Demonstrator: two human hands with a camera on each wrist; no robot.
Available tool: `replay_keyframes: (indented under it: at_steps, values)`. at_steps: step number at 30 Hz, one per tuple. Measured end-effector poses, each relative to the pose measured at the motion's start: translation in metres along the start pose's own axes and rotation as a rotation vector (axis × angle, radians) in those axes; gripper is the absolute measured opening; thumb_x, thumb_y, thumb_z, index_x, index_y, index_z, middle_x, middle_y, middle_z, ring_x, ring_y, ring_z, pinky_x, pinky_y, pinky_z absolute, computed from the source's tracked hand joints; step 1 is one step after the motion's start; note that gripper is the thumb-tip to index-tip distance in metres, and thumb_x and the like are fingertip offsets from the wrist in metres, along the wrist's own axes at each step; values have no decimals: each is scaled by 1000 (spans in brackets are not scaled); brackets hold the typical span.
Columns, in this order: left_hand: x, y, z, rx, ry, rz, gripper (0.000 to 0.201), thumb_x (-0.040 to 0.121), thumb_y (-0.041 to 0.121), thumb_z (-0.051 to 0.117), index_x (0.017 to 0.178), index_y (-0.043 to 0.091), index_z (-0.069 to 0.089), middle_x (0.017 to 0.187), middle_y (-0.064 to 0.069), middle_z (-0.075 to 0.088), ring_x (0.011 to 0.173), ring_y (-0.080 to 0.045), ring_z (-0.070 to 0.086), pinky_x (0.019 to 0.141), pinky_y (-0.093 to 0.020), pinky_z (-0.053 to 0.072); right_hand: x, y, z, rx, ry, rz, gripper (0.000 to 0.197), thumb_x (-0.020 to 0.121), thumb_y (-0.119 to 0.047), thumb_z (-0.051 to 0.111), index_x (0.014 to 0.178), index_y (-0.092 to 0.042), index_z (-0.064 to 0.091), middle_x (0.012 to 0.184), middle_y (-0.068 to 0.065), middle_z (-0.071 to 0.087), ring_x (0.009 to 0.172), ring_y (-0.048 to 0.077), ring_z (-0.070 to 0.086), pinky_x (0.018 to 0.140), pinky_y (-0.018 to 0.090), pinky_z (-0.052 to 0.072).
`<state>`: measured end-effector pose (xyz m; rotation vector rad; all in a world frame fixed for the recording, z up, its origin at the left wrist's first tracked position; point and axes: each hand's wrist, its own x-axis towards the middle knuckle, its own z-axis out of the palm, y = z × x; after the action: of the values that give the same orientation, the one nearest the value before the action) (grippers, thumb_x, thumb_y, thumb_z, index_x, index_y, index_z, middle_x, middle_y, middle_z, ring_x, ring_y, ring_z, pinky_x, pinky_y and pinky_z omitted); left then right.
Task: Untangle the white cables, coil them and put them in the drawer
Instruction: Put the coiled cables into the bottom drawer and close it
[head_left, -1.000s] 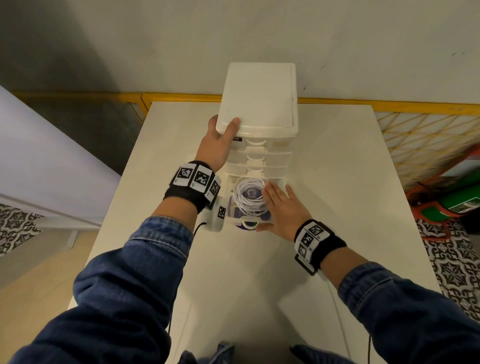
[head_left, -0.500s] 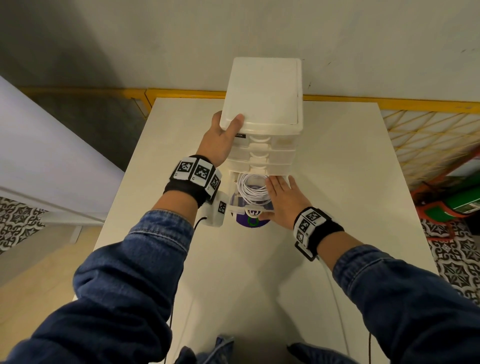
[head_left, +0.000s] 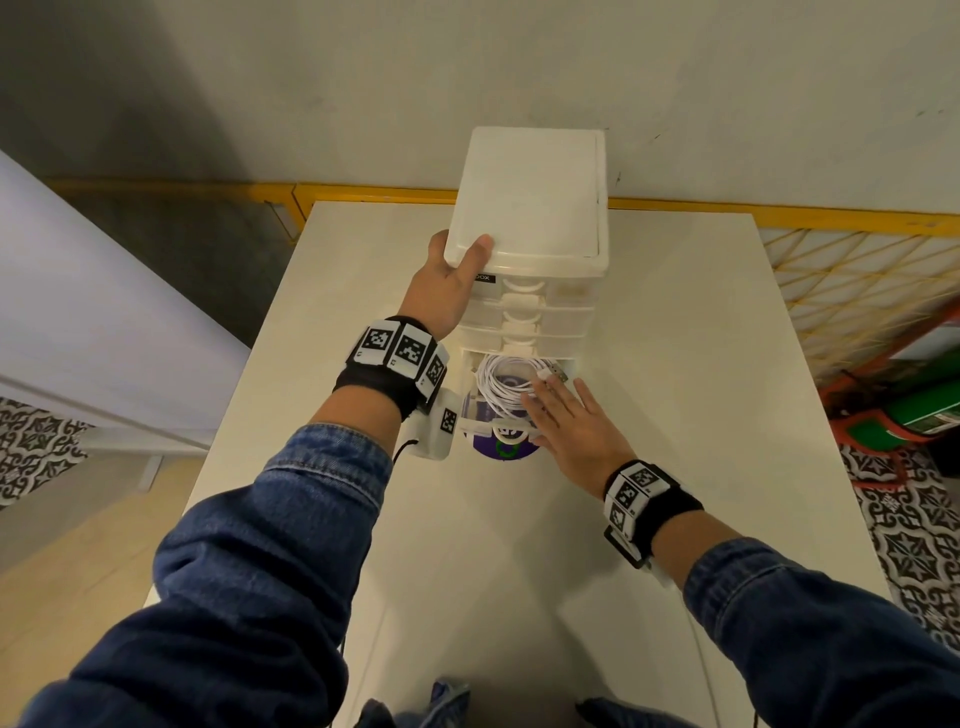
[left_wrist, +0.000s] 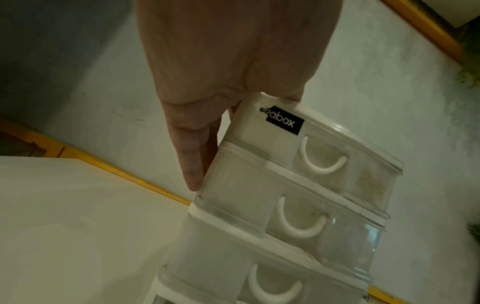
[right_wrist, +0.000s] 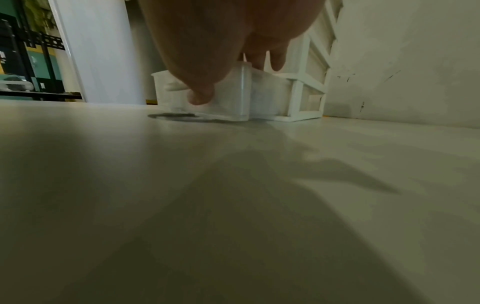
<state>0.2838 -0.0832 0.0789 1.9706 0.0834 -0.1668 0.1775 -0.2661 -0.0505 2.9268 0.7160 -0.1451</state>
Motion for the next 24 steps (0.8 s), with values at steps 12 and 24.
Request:
replay_keyframes:
  at_steps: [12,24]
  values:
    - [0,2,-1,-2,-4,7,46,94,53,45,128,23,40,109,-2,61,100,-24,59,93,-46,49,22,11,-22,-73,-205,34,56,101,-23,21,148,-10,-6,158,12,-6,146,26,-6,116,45,-7]
    - [-2,0,-1,4,-20,-3,53,93,55,45,134,22,36,113,-1,60,104,-23,59,95,-47,48,38,15,-21,368,397,360,20,73,-16,72,88,-8,60,94,12,60,90,33,55,82,42,41]
